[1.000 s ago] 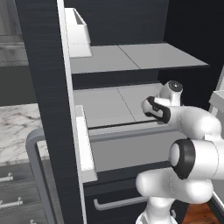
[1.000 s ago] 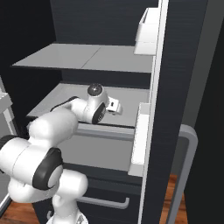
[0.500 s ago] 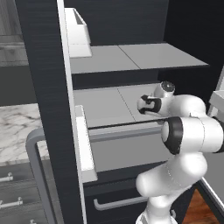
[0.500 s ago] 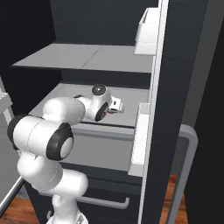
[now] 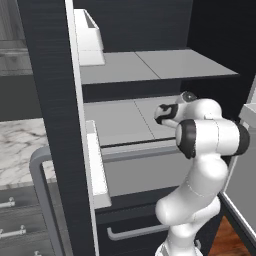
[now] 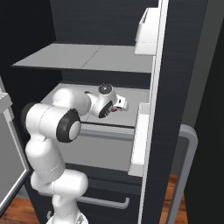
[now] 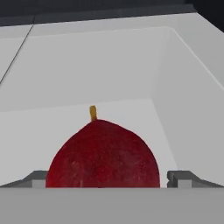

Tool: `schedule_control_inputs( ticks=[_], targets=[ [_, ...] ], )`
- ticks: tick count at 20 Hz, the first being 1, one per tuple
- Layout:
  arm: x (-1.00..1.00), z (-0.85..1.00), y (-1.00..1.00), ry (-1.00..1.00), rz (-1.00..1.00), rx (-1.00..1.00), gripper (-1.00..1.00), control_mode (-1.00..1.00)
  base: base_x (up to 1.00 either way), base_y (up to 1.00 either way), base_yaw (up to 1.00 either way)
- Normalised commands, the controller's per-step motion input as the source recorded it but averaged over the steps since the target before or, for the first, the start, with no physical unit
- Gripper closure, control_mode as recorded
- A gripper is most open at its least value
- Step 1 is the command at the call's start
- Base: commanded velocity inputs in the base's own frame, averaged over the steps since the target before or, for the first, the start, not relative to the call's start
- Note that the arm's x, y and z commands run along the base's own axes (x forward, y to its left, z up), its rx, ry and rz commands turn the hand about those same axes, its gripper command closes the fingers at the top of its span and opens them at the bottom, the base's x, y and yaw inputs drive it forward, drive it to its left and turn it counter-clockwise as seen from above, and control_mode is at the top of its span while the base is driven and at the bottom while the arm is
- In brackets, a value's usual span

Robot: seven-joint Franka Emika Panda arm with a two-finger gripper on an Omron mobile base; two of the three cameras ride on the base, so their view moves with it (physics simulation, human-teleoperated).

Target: Retrieve the orange and pear from the fridge and place them into the bowl on the dining table.

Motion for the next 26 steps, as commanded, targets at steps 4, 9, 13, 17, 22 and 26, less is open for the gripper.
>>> schedule_control_inputs(
  ticks=[4,9,13,17,22,26],
  targets=[
    [0.23,-0.37,-0.02,0.0,0.0,0.0,-1.0,-1.0,0.0,0.0,0.0],
    [0.09,-0.5,0.0,0.0,0.0,0.0,-1.0,-1.0,0.0,0.0,0.0],
    [0.09,-0.51,0.0,0.0,0.0,0.0,1.0,-1.0,0.0,0.0,0.0],
    [0.12,-0.1,0.0,-0.01,0.0,0.0,1.0,-1.0,0.0,0.0,0.0],
    [-0.45,-0.35,0.02,0.0,0.0,0.0,1.0,-1.0,0.0,0.0,0.0],
    [-1.0,-0.34,0.04,0.0,0.01,0.0,1.0,-1.0,0.0,0.0,0.0]
  ],
)
